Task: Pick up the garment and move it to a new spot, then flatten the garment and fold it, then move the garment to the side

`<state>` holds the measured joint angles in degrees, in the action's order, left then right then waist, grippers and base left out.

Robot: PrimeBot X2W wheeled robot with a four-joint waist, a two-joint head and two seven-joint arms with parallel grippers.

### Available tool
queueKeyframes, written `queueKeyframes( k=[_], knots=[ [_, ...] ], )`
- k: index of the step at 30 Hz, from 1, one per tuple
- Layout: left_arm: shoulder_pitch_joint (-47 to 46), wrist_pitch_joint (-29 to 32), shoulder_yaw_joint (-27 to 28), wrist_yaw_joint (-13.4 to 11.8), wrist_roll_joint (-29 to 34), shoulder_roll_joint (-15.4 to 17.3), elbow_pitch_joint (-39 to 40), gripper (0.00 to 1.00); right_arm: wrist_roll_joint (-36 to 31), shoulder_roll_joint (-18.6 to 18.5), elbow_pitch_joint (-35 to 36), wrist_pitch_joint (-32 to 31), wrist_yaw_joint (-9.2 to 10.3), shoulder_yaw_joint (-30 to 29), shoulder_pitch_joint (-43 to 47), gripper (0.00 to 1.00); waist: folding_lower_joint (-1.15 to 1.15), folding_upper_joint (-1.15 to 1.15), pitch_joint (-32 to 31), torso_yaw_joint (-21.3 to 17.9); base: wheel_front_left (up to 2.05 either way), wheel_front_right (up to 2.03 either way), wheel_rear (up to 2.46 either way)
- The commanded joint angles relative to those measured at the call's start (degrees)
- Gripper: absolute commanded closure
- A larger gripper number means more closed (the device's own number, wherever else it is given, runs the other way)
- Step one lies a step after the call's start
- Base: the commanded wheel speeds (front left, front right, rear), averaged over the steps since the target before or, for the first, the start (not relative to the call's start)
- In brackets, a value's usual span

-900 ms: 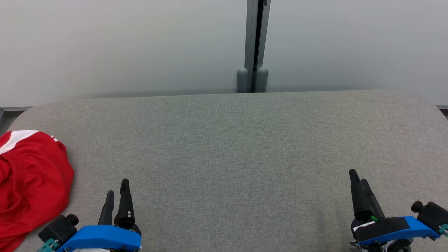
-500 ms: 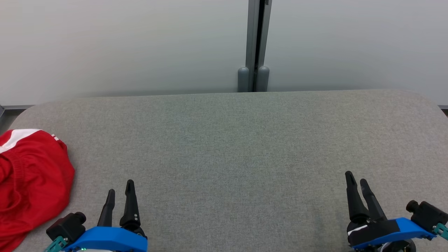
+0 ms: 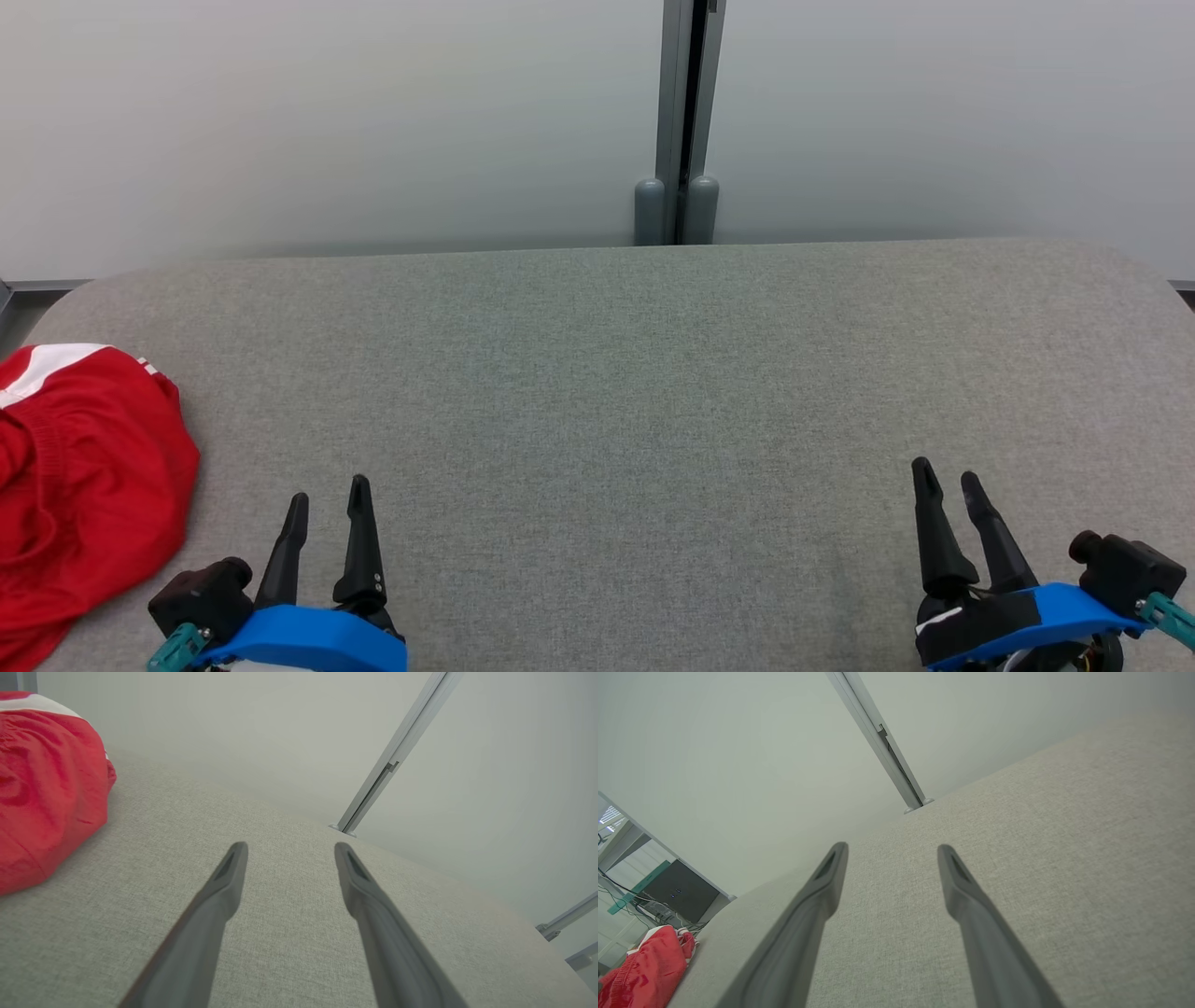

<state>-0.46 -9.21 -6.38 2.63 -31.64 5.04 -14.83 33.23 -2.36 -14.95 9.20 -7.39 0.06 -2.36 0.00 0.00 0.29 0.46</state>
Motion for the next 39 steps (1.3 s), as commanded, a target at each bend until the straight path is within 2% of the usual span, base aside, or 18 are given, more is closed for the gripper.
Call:
queueKeyframes(
  k=[1,17,39],
  knots=[
    [-0.5,-0.5,-0.4,-0.2,1.5,0.3,0.5,0.0,-1.6,-0.5,0.3,0.5,-0.11,0.1,-0.7,0.0,0.0,0.0,0.0,0.0,0.0,0.0,0.0],
    [-0.3,-2.6,-1.9,-1.3,9.4,1.0,-0.6,0.0,-9.6,-0.6,-0.5,2.6,-0.13,0.4,-0.7,0.0,0.0,0.0,0.1,0.1,0.0,0.0,0.0],
    [0.8,-3.5,-2.4,-3.5,15.9,2.2,-1.1,0.0,-18.8,-0.7,-1.9,4.4,-0.15,0.2,-0.8,0.0,0.0,0.0,-0.1,0.4,0.0,0.0,0.0]
  ],
)
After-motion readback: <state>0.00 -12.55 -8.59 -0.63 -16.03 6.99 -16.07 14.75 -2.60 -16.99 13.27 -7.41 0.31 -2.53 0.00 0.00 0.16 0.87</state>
